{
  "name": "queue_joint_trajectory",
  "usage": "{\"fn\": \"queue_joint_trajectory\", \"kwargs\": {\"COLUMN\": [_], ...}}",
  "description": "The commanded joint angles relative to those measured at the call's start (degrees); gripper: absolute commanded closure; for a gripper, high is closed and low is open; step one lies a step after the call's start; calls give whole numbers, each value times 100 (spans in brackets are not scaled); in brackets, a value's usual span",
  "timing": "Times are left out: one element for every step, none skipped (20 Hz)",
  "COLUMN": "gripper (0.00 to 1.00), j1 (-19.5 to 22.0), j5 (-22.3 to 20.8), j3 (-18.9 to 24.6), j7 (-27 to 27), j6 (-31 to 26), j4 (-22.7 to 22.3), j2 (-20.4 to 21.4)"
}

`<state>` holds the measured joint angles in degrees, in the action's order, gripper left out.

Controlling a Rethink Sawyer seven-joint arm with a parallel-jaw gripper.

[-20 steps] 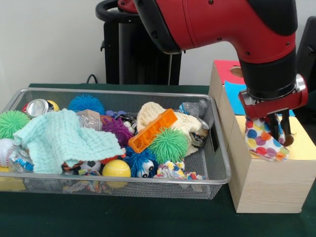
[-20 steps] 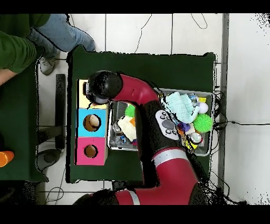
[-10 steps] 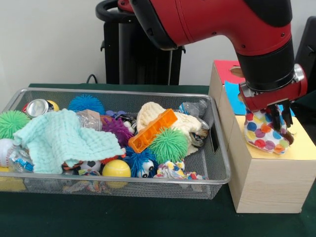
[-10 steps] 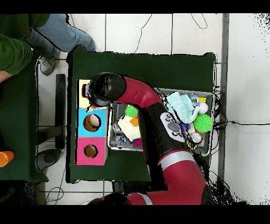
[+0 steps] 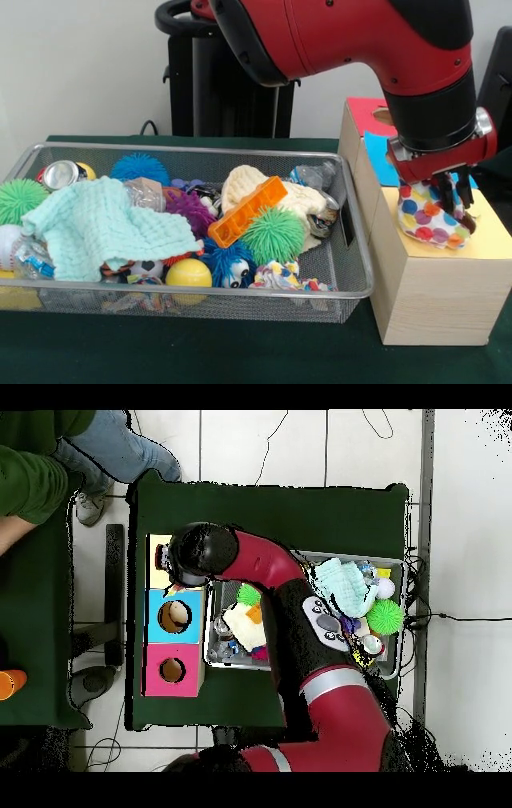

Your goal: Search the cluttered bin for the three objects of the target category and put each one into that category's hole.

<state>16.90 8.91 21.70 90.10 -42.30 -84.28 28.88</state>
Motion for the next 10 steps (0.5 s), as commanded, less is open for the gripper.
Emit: {"fn": "queue_joint_trajectory", "kwargs": {"gripper": [100, 100, 100, 100, 100, 100, 100, 100, 100, 100], "j1": [-35, -64, -103, -140, -156, -172, -184, -196, -208, -199], "j5": [-169, -212, -251, -287, -308, -328, -340, -349, -358, -362], "j3": [216, 165, 111, 60, 41, 22, 14, 6, -2, 24], "j7": [202, 202, 213, 224, 218, 213, 202, 188, 174, 151], "j6": [-401, -419, -455, -474, -421, -369, -327, -281, -234, -116], "j4": [-160, -98, -15, 49, 99, 148, 187, 239, 292, 316], "j2": [-395, -477, -555, -623, -694, -765, -819, -883, -947, -986]}}
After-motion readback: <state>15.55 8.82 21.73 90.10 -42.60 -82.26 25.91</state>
